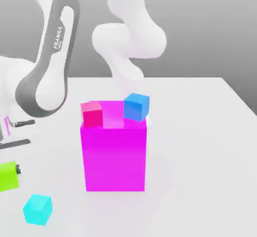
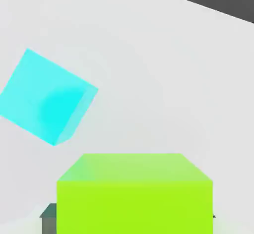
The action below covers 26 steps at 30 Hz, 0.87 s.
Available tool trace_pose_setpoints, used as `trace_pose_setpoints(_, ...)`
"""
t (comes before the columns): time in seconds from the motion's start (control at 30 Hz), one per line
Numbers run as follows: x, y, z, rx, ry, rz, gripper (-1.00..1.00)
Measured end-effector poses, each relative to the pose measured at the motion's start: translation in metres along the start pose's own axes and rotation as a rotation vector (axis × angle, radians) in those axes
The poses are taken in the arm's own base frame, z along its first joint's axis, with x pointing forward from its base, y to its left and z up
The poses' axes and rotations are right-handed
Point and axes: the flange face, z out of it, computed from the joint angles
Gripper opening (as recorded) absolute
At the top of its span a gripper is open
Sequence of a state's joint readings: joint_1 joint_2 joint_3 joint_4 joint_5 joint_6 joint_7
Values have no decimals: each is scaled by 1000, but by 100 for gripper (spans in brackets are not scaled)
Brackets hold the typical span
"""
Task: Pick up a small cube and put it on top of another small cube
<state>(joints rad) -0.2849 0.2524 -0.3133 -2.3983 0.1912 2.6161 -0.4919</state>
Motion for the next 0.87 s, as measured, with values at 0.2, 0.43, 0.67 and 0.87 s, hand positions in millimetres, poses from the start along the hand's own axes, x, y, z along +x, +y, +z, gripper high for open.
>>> trace_pose_setpoints(0.2,4,-24,-9,-1,-1,-352,-100)
trace_pose_setpoints(0.43,8,-51,-21,-11,-2,-764,-100)
trace_pose_setpoints(0.67,11,-71,-5,-23,-6,-1066,-100)
trace_pose_setpoints(0.87,11,-70,30,-23,-6,-1073,100)
